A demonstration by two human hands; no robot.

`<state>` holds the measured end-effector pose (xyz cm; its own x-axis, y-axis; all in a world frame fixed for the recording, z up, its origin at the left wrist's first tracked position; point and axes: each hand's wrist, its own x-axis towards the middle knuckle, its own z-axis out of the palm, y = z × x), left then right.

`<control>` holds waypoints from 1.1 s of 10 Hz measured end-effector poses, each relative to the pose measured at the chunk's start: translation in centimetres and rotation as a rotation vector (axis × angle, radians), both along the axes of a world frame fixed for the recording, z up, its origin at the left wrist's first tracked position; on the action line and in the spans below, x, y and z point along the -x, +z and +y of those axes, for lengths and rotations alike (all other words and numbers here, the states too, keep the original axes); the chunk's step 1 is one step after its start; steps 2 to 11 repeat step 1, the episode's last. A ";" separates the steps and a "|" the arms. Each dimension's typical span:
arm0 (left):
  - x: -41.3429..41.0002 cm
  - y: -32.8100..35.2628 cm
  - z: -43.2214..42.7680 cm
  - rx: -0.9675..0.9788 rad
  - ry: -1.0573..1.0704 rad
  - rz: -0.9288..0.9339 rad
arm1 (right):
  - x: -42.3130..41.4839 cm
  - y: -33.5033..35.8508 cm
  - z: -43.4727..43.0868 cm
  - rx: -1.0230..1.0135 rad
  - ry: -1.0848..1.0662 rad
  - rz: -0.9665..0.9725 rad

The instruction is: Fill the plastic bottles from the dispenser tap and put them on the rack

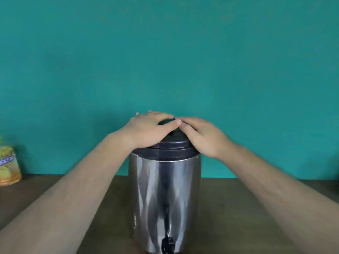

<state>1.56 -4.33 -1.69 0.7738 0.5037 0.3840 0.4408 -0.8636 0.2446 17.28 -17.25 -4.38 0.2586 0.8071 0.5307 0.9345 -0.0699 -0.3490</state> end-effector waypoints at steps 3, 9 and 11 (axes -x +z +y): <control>-1.6 -2.4 1.8 0.001 -0.044 -0.065 | -1.6 -1.8 1.2 -0.098 0.156 0.011; -1.6 -2.4 1.8 0.001 -0.044 -0.065 | -1.6 -1.8 1.2 -0.098 0.156 0.011; -1.6 -2.4 1.8 0.001 -0.044 -0.065 | -1.6 -1.8 1.2 -0.098 0.156 0.011</control>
